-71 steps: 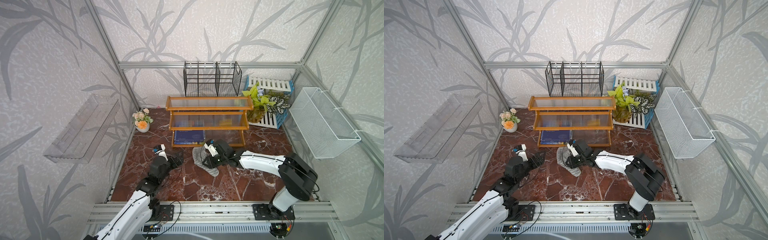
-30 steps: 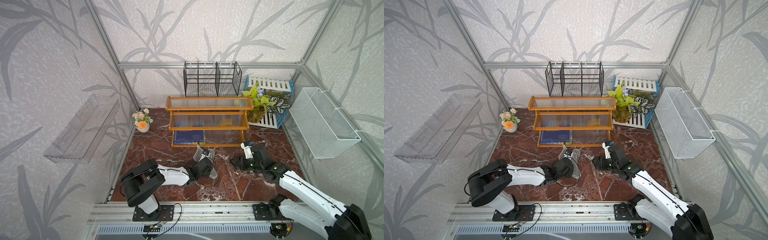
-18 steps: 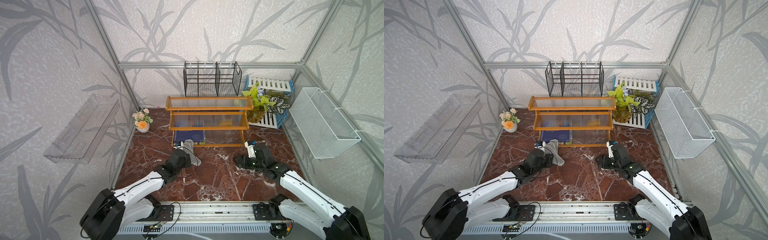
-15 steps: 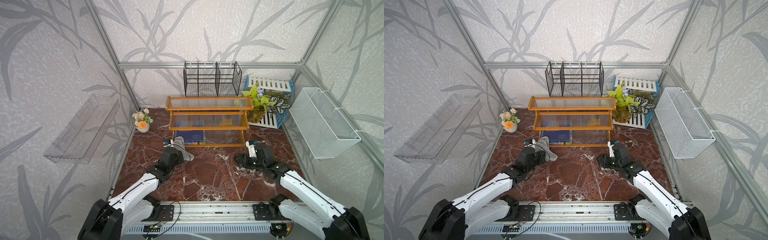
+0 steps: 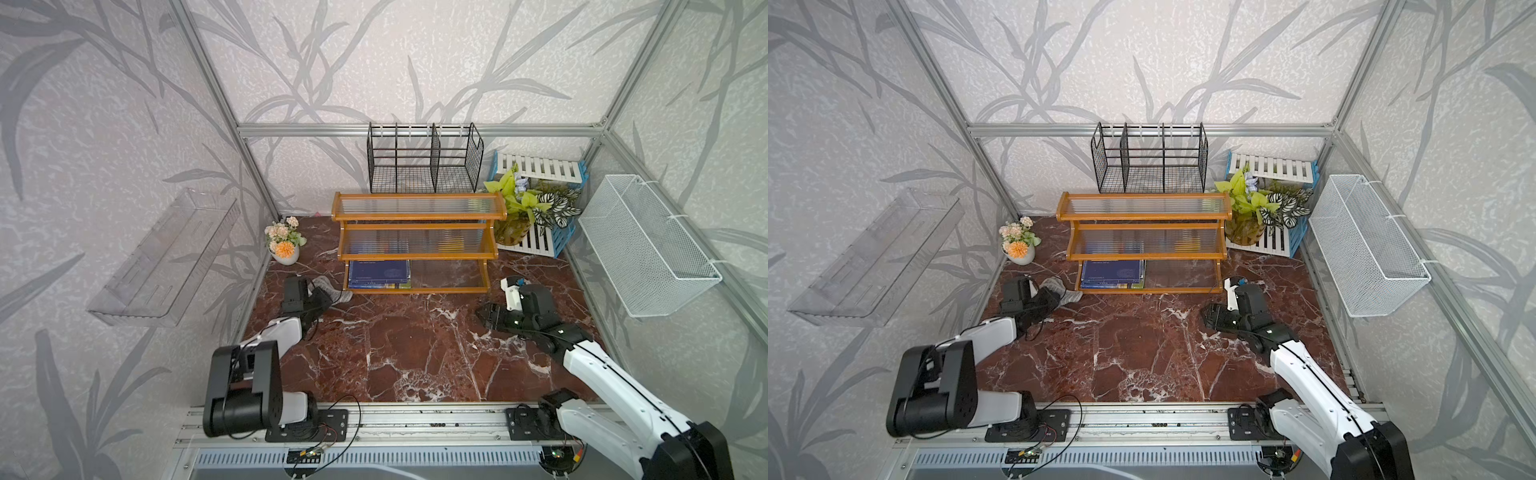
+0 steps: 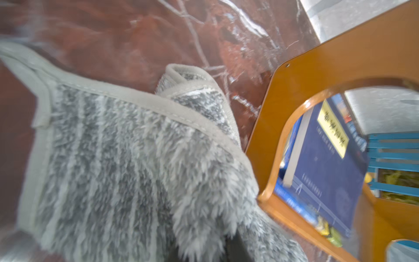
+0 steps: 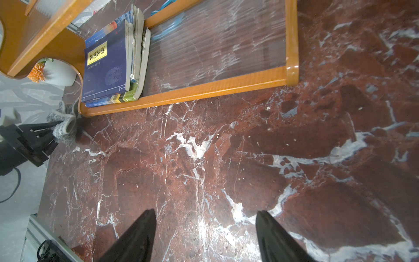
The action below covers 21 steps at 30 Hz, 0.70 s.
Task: Wipe the bookshelf clean with a cloth
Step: Wipe the dust from the shelf.
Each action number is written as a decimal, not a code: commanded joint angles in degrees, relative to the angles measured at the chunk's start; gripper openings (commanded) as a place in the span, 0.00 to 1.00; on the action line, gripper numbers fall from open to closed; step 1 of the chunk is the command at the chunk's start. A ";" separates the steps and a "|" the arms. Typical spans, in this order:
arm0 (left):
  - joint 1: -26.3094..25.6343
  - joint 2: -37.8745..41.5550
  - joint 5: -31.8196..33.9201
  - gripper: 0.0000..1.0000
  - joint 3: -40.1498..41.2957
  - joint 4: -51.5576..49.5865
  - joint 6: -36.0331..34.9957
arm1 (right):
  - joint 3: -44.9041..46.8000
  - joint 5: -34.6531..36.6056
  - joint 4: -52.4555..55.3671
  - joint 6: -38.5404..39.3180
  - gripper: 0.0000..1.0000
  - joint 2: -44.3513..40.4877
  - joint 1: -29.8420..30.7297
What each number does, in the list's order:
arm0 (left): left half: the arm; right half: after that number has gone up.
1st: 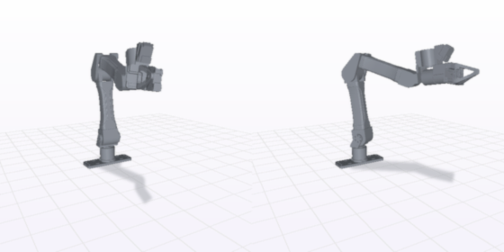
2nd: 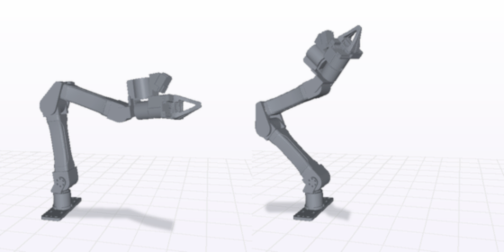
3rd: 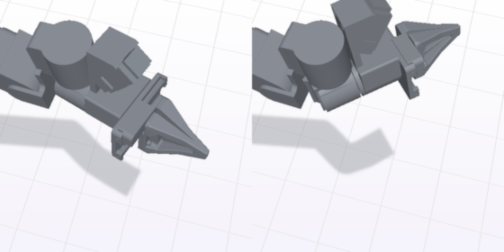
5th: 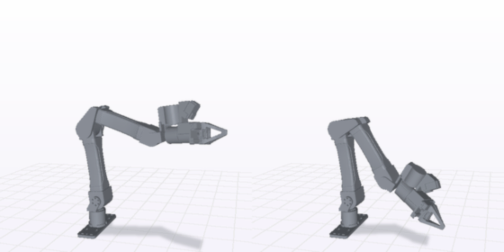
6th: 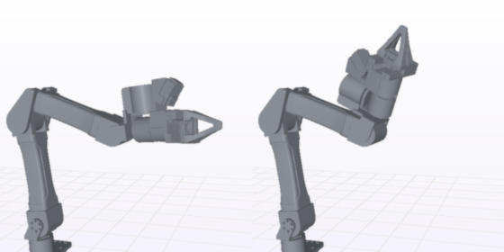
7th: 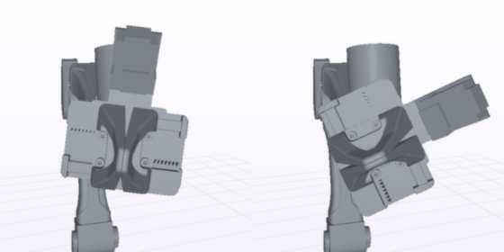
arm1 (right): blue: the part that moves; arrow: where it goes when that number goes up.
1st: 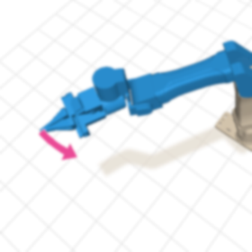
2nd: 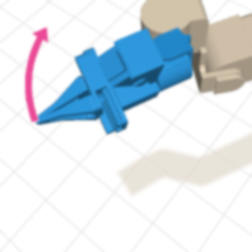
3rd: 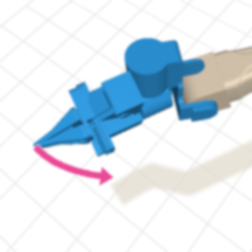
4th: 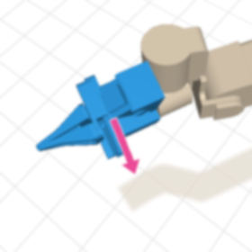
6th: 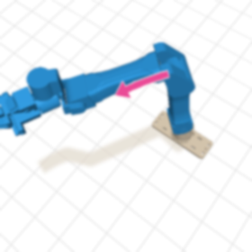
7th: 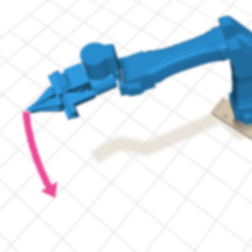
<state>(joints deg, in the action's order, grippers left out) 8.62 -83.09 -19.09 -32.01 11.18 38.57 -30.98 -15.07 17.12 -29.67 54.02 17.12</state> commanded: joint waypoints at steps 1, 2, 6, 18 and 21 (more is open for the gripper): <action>1.49 -7.98 -9.88 0.16 -3.40 7.20 0.43 | -1.15 -0.92 1.04 1.67 0.74 0.24 -1.52; 1.56 -10.36 -11.60 0.16 -4.15 8.99 1.12 | -1.35 -0.85 1.04 1.64 0.74 0.45 -2.02; 1.66 -18.93 -17.65 0.16 -8.05 14.06 3.34 | -2.77 -1.21 0.80 1.95 0.74 2.33 -3.54; 1.62 -35.65 -27.57 0.17 -24.17 24.44 12.74 | -9.06 -0.72 1.24 2.92 0.75 10.28 -4.37; 1.57 -39.64 -30.53 0.17 -28.04 28.27 15.64 | -10.67 -0.66 2.28 3.30 0.75 11.58 -4.54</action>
<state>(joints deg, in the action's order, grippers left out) 10.31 -119.96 -43.88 -57.10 33.61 50.30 -39.22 -15.68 18.15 -27.51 64.75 12.93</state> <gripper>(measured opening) 0.172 0.747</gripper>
